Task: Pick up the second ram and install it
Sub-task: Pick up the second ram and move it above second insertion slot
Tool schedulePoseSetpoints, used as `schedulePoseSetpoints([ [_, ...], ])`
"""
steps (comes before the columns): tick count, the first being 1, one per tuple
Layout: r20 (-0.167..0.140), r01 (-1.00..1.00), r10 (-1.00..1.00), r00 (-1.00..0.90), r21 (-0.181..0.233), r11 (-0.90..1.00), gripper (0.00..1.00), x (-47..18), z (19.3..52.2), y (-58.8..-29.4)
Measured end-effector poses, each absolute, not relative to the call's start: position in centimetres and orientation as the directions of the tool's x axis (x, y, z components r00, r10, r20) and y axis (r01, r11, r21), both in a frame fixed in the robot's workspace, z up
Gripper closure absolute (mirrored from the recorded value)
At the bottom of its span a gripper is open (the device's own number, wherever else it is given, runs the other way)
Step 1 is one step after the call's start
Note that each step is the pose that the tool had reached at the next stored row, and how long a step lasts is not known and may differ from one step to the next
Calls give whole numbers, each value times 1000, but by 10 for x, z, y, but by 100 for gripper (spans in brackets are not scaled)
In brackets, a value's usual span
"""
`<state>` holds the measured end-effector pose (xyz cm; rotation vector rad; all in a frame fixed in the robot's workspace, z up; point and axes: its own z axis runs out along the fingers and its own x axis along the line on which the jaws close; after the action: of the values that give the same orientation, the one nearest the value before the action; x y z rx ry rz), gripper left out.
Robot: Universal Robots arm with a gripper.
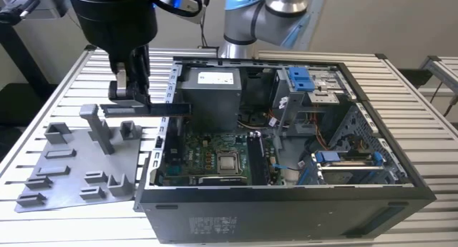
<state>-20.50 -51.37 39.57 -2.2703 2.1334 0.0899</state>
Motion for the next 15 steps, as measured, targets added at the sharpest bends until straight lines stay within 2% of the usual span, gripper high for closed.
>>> schedulePoseSetpoints([
  [15,-70,-998,-996,63,17,-64,86,-157,396,-514],
])
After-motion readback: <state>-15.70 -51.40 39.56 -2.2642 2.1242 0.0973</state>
